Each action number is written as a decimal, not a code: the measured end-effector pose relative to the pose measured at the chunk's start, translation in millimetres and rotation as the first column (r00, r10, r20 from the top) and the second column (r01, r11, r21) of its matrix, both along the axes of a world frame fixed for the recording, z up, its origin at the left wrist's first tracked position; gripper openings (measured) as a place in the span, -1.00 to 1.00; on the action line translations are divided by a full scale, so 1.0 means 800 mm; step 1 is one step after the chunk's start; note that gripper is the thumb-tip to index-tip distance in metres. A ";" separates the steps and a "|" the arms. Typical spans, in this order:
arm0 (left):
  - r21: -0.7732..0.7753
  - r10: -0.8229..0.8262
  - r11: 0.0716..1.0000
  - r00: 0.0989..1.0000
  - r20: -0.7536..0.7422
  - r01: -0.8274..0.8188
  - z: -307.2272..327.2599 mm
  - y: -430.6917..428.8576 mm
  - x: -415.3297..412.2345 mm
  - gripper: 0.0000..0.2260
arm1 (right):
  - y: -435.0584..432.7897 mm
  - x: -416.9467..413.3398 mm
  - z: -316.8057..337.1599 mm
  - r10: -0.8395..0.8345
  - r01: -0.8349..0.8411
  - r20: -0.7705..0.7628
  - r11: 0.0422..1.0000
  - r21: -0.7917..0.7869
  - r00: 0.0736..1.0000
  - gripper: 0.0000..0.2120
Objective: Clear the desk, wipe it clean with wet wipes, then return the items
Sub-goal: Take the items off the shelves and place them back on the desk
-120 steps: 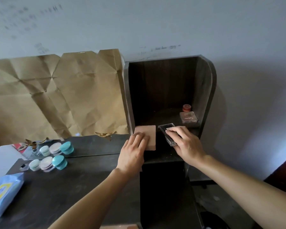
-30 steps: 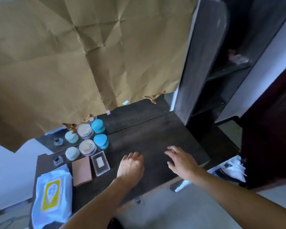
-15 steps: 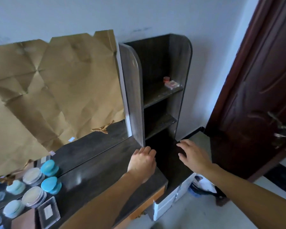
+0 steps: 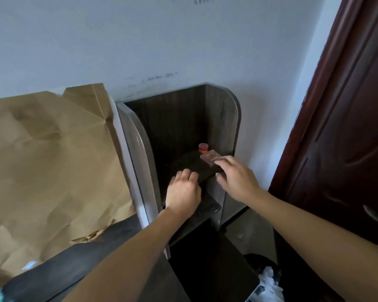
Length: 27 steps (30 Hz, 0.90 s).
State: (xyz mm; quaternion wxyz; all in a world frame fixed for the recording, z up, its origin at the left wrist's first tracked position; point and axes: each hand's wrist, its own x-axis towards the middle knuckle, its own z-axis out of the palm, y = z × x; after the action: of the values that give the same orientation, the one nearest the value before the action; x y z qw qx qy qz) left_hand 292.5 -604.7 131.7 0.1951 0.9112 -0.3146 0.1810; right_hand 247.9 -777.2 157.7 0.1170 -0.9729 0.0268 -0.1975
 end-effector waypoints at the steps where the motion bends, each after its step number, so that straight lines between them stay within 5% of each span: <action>1: -0.014 0.021 1.000 0.999 -0.024 -0.022 0.002 -0.004 0.007 -0.75 | -0.002 0.016 0.002 -0.003 0.003 0.001 1.000 0.001 1.000 -0.60; 8: -0.091 0.128 0.986 0.984 -0.123 -0.140 0.014 -0.015 0.057 -0.73 | -0.017 0.092 -0.016 0.029 -0.036 -0.184 0.999 -0.035 0.982 -0.55; 17: -0.034 0.122 0.991 0.980 -0.160 -0.129 0.030 -0.079 0.121 -0.72 | -0.055 0.062 -0.042 0.205 -0.205 -0.023 0.979 -0.012 0.979 -0.59; 23: 0.309 0.023 0.950 0.973 -0.230 0.050 0.038 -0.119 0.154 -0.56 | -0.084 0.060 -0.049 0.388 -0.369 0.097 0.915 -0.164 0.917 -0.57; 27: 0.252 0.031 0.967 0.980 -0.198 0.020 0.035 -0.131 0.161 -0.71 | -0.104 0.063 -0.059 0.470 -0.444 0.177 0.880 -0.165 0.865 -0.59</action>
State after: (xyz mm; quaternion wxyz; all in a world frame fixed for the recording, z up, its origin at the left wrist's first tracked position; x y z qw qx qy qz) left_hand 421.0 -709.8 159.7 0.1074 0.9431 -0.3111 0.0472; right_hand 298.3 -860.6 110.4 0.1046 -0.9300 -0.2290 -0.2677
